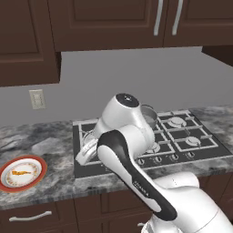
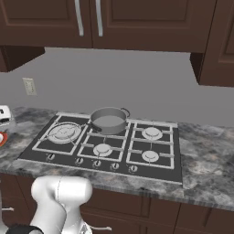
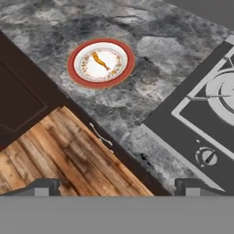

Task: Retrieve the frozen meat and place it in the pot on a burner. Then turn the burner on.

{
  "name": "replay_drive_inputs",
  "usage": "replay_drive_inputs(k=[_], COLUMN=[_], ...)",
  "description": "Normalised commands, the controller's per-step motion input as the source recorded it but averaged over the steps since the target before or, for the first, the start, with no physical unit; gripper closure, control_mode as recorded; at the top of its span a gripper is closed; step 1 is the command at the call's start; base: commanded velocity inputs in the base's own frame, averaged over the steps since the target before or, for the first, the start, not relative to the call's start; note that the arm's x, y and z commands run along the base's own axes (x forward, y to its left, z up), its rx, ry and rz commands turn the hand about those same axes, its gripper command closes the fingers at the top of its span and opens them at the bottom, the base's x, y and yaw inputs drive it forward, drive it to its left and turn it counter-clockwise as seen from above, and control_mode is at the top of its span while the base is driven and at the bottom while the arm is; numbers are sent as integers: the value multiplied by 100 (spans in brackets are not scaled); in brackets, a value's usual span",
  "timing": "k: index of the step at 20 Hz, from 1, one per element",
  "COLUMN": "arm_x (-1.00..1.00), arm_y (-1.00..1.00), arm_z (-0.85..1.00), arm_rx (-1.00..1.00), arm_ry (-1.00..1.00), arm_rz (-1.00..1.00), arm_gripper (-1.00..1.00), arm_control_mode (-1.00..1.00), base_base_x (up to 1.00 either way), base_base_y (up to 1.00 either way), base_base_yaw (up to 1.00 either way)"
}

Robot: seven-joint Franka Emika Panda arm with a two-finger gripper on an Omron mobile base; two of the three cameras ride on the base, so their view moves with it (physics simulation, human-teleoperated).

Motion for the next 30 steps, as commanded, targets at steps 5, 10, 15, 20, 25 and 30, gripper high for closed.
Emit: replay_drive_inputs(k=[5,10,15,20,25,30], arm_x=[0,11,21,32,45,54], arm_y=[99,100,70,36,41,45], arm_z=[-33,-33,-20,-4,-19,-38], arm_rx=[0,0,-3,-12,-14,-6], arm_ry=[0,1,1,0,0,0], arm_rz=[15,14,8,0,0,0], arm_gripper=[-100,-100,-100,-100,-100,-100], arm_control_mode=[-100,-100,-100,-100,-100,-100], base_base_x=[0,0,0,0,0,0], base_base_y=[0,0,0,0,0,0], base_base_yaw=[0,0,0,0,0,0])
